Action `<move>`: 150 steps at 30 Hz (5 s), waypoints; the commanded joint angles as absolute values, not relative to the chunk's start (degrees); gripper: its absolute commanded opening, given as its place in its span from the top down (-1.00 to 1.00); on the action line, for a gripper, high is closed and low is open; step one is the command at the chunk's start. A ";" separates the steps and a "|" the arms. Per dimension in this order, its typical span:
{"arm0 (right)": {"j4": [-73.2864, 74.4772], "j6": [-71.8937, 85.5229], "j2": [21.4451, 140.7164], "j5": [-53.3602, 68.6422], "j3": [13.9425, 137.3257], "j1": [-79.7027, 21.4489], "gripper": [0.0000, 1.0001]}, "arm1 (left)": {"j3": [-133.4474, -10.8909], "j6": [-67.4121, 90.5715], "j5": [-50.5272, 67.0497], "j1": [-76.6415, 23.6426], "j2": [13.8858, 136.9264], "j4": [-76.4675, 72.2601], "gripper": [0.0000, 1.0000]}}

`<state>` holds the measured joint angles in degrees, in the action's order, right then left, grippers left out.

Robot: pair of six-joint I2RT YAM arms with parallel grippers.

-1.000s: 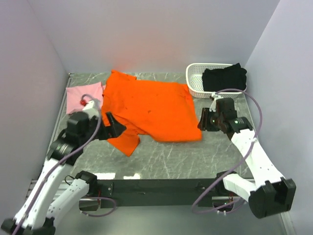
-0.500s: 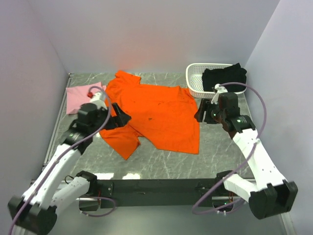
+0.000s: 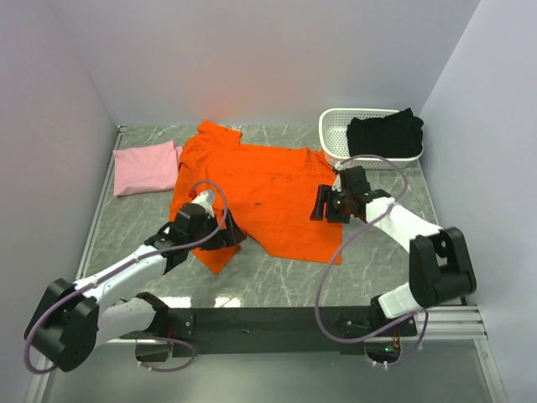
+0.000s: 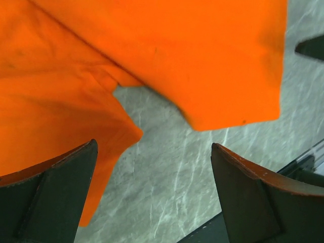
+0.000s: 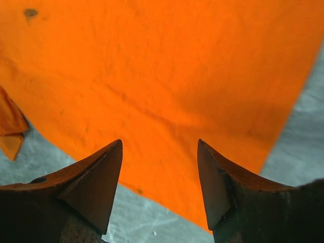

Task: Fold and stack the t-shirts
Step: Flatten the tshirt out

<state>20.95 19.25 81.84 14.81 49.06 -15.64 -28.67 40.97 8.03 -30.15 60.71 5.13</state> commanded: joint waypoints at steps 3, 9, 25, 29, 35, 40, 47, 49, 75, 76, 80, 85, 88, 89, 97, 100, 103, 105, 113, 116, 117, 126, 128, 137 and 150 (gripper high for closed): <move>12.22 23.11 90.77 17.84 52.37 -16.08 -0.34 | -24.96 43.60 5.72 -33.39 66.26 -7.29 -0.99; 12.39 24.43 99.49 17.85 54.93 -17.31 -0.32 | -20.67 44.91 5.54 -36.12 66.63 -5.19 -0.99; 18.63 25.40 97.83 7.75 52.38 -18.02 -0.35 | -12.04 52.73 8.53 -39.37 43.69 12.12 -0.99; 20.65 25.49 96.07 5.10 52.03 -17.75 -0.36 | -12.74 54.84 4.05 -41.48 38.51 15.11 -0.99; 22.93 25.14 94.13 2.91 52.47 -17.32 -0.39 | -22.30 56.07 -12.37 -46.57 37.00 25.39 -0.99; 23.12 24.96 90.10 2.28 51.59 -16.17 -0.40 | -27.15 64.84 -26.61 -50.53 39.63 36.98 -0.99; 20.75 24.43 86.40 7.10 53.61 -15.73 -0.40 | -30.32 83.28 -32.16 -60.36 46.22 50.34 -0.99; 19.43 24.26 85.09 8.60 53.00 -15.47 -0.40 | -30.93 87.43 -33.13 -62.65 46.23 55.53 -0.99; 17.75 23.64 73.04 11.60 48.87 -13.01 -0.40 | -21.45 95.71 -26.63 -66.89 49.05 46.85 0.17; 17.75 23.64 72.86 11.60 48.69 -13.09 -0.40 | -20.92 95.89 -26.63 -66.97 48.35 46.41 0.25; 18.02 23.56 71.46 11.42 47.64 -13.18 -0.40 | -20.39 96.24 -27.33 -66.97 47.20 46.14 0.44; 18.28 23.64 68.65 10.99 44.66 -13.10 -0.40 | -20.57 95.28 -28.30 -66.97 47.81 45.18 0.79; 18.28 23.91 67.50 10.37 42.02 -13.10 -0.40 | -20.74 94.05 -28.65 -66.97 48.51 44.12 0.99; 18.19 24.17 67.15 10.11 41.40 -13.01 -0.40 | -20.74 93.69 -28.74 -67.06 48.60 43.77 0.99; 18.98 25.40 64.52 7.91 34.11 -12.83 -0.40 | -26.98 90.44 -30.85 -67.41 42.47 50.00 0.99; 19.25 26.36 62.41 8.17 32.18 -12.92 -0.40 | -29.00 90.35 -32.08 -67.41 37.90 53.34 0.99; 20.56 27.51 60.82 7.83 31.99 -13.01 -0.40 | -28.83 91.05 -32.78 -67.50 33.94 55.36 0.99; 21.53 28.30 60.29 6.25 31.99 -12.92 -0.40 | -27.78 90.09 -32.61 -67.50 32.35 54.06 0.99; 29.52 34.45 55.64 0.09 31.55 -13.97 -0.36 | -29.96 89.83 -34.98 -67.41 29.71 55.54 0.99; 31.81 36.38 55.37 -3.25 31.38 -15.29 -0.33 | -33.30 88.95 -37.43 -67.50 28.83 57.30 0.99; 32.16 36.73 55.55 -3.51 31.20 -15.99 -0.32 | -34.96 88.68 -37.96 -67.50 28.65 58.78 0.99; 34.98 41.48 59.06 -6.15 30.06 -20.04 -0.25 | -37.62 87.10 -39.73 -67.50 24.18 60.56 0.99; 34.11 42.62 59.41 -6.15 29.45 -20.39 -0.24 | -37.79 87.28 -39.73 -67.50 23.38 60.91 0.99; 31.55 45.17 65.03 -7.99 29.27 -22.94 -0.11 | -38.67 86.40 -39.55 -67.50 21.53 61.35 0.99; 35.67 46.93 63.46 -11.42 30.05 -24.78 1.00 | -39.20 83.24 -37.45 -67.50 21.80 60.12 0.99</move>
